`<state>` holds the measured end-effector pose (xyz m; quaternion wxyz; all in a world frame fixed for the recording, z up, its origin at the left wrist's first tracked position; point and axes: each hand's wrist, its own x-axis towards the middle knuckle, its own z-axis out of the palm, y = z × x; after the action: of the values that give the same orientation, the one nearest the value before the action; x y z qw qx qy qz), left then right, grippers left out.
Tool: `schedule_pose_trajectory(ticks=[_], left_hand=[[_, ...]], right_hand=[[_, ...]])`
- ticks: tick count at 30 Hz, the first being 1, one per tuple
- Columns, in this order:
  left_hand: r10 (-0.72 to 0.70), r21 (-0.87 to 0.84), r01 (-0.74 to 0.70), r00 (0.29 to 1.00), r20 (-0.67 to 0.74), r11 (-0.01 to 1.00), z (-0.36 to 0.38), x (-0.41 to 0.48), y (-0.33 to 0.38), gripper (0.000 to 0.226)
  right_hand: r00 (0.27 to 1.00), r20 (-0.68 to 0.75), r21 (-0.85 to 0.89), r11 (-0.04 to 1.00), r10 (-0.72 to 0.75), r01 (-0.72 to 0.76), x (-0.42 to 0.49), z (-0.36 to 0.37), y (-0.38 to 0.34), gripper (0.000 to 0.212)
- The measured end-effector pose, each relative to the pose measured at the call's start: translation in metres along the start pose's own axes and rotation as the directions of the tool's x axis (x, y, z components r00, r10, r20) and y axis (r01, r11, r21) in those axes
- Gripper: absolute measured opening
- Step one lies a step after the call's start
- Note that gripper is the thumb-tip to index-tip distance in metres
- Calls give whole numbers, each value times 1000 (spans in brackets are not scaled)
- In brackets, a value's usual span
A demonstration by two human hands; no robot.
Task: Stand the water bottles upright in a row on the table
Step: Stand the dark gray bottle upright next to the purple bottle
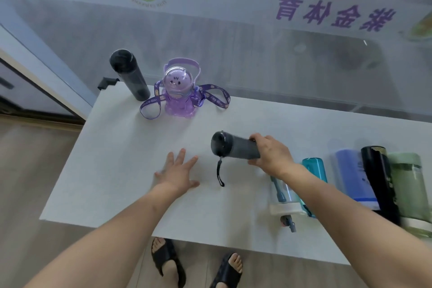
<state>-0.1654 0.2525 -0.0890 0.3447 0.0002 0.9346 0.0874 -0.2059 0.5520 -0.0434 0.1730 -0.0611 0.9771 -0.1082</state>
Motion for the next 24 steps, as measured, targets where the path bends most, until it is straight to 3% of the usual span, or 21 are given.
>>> schedule_pose_trajectory(ticks=[3,8,12,18,24], left_hand=[[-46,-55,45,998,-30,997,-5,4,11,90],[-45,-34,44,998,-37,998,-18,21,31,104],[-64,10,64,998,15,998,-15,32,35,114],[-63,-2,63,997,35,998,-14,35,36,113],[-55,-26,56,997,48,998,-14,34,35,112]], right_hand=[[990,-66,178,978,122,-108,7,0,0,66],[967,-136,460,878,215,-131,20,3,-14,71],[916,-162,669,723,367,-172,32,22,-22,67],[874,-154,723,656,460,-217,35,33,-32,74],[917,-117,836,536,381,-116,30,42,-29,74]])
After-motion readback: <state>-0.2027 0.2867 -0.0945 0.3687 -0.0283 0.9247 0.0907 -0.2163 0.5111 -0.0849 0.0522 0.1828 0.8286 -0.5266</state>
